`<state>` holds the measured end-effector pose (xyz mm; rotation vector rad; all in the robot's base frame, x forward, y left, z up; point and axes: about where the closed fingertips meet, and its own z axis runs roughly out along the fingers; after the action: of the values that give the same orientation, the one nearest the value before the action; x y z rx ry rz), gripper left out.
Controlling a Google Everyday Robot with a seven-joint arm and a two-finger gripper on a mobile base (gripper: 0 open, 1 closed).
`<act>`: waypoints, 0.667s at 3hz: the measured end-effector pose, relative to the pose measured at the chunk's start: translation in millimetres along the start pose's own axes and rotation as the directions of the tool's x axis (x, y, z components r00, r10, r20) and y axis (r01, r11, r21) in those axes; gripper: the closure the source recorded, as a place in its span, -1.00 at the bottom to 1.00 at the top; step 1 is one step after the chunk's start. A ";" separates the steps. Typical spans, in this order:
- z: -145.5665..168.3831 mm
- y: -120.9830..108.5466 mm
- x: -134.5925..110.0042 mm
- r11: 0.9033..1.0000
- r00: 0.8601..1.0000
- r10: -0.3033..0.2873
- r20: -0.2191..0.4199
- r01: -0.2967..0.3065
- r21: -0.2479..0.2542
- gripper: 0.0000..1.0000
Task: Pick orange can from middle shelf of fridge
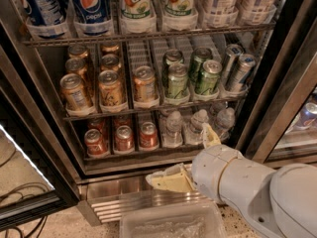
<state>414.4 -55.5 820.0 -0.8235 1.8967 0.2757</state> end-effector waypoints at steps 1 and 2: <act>0.9 1.5 -0.9 0.999 1.000 -0.001 -0.006 0.001 0.032 -1.00; 1.4 -9.5 -0.7 0.988 1.000 0.016 -0.011 -0.014 0.152 -1.00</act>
Offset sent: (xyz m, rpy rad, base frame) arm 0.0073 0.0290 -0.0236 -0.0880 -0.1653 -0.3614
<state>421.7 -61.5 821.6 -0.7101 1.9098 0.1342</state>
